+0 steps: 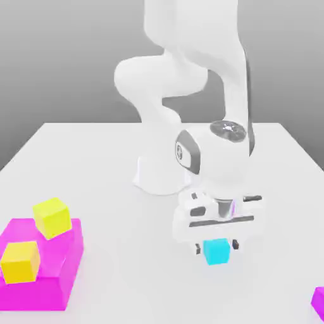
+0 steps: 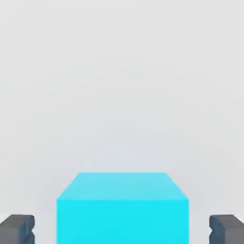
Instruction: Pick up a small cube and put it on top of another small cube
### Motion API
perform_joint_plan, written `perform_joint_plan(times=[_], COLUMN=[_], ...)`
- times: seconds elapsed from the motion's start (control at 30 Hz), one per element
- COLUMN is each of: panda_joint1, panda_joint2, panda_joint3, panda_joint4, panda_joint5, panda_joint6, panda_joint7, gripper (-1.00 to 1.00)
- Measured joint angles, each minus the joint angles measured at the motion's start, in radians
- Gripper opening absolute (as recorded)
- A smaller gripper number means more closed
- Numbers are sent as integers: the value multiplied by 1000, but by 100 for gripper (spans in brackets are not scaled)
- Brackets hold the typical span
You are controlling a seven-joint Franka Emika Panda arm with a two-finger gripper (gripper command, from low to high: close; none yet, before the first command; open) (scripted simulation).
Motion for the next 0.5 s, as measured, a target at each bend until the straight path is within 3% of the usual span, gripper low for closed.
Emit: perform_joint_plan(times=[0.13,0.37,0.5], panda_joint1=[2,-36,-62], panda_joint2=[1,-229,-264], panda_joint3=[-3,65,10], panda_joint4=[0,-44,47], panda_joint5=[-4,103,123], panda_joint6=[1,-184,-312], panda_joint7=[4,-76,-204], gripper=[-100,-100,-100])
